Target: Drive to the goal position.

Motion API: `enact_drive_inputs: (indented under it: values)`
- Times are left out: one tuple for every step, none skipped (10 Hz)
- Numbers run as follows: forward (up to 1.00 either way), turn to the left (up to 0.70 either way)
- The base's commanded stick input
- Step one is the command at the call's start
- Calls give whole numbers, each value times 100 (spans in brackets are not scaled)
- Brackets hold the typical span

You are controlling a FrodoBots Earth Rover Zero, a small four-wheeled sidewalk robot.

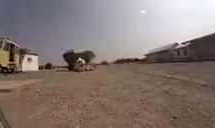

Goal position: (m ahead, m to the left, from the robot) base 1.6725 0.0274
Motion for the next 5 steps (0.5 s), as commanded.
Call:
enact_drive_inputs:
  values:
    - [100, 0]
    - [100, 0]
    - [100, 0]
    - [100, 0]
    - [100, 0]
